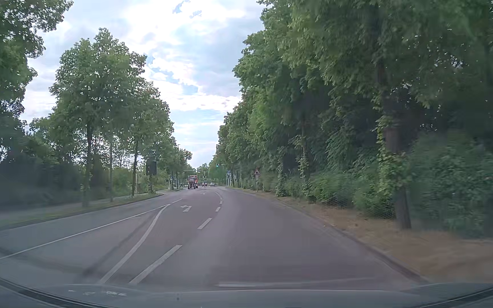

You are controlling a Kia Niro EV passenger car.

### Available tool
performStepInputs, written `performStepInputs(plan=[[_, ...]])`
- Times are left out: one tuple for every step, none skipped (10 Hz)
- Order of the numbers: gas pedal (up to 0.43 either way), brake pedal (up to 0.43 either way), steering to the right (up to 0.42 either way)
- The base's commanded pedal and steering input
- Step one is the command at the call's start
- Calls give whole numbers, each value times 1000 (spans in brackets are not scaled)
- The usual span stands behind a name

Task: Follow the waypoints while adhering to traffic rules and regulations

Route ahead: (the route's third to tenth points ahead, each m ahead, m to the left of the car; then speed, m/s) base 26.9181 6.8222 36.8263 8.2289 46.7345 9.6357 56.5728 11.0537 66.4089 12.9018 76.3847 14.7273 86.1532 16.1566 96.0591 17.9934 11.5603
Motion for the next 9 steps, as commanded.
performStepInputs(plan=[[169, 18, -22], [169, 18, -22], [169, 12, -22], [169, 18, -22], [169, 18, -23], [169, 18, -23], [169, 18, -23], [169, 18, -24], [169, 12, -25]])
